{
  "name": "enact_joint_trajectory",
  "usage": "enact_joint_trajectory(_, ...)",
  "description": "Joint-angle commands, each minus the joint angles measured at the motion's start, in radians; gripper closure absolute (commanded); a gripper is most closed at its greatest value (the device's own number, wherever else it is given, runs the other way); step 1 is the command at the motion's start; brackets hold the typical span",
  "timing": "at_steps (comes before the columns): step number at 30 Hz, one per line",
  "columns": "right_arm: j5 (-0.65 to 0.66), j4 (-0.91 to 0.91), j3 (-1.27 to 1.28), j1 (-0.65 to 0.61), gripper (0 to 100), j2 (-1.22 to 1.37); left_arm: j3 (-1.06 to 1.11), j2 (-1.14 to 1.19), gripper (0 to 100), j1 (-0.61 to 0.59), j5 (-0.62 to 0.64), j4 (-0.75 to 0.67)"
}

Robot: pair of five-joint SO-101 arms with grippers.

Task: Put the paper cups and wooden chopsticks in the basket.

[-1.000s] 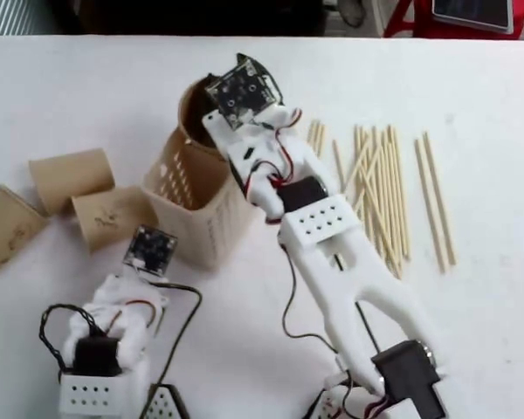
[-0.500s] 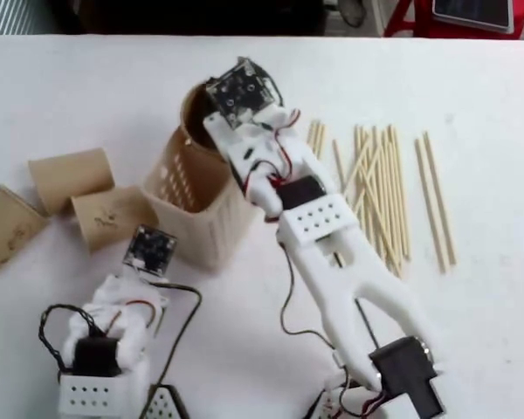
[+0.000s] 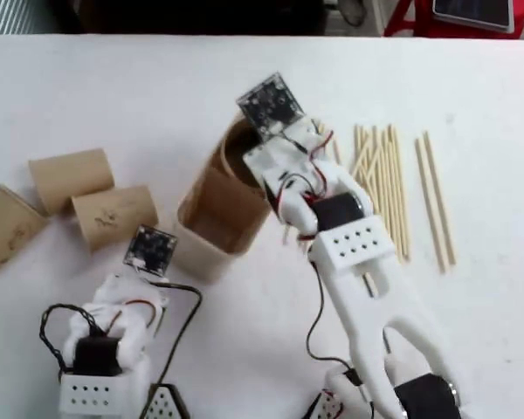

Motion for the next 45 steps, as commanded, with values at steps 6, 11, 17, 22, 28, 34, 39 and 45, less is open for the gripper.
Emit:
enact_joint_trajectory(6,0.008,0.019,-0.140,-0.081,83.5,-0.225,-0.002,-0.007,98,0.010,-0.005,0.006)
enact_joint_trajectory(11,0.006,0.130,-0.176,-0.074,83.6,-0.252,-0.002,-0.007,98,0.010,-0.005,0.006)
enact_joint_trajectory(17,0.006,0.504,-0.175,-0.019,87.0,-0.331,-0.002,-0.007,98,0.010,-0.005,0.006)
enact_joint_trajectory(22,0.006,0.816,-0.157,0.048,98.5,-0.458,-0.002,-0.007,98,0.010,-0.005,0.006)
enact_joint_trajectory(28,0.008,0.915,0.094,0.133,97.4,-0.677,-0.002,-0.007,98,0.010,-0.005,0.006)
enact_joint_trajectory(34,0.155,0.846,0.404,0.285,97.1,-0.990,-0.002,-0.007,98,0.016,-0.003,0.006)
enact_joint_trajectory(39,0.281,0.845,0.611,0.446,97.1,-1.199,-0.002,-0.007,98,0.013,-0.008,0.000)
enact_joint_trajectory(45,0.284,0.773,0.832,0.518,97.1,-1.337,-0.029,-0.007,98,-0.085,-0.092,-0.157)
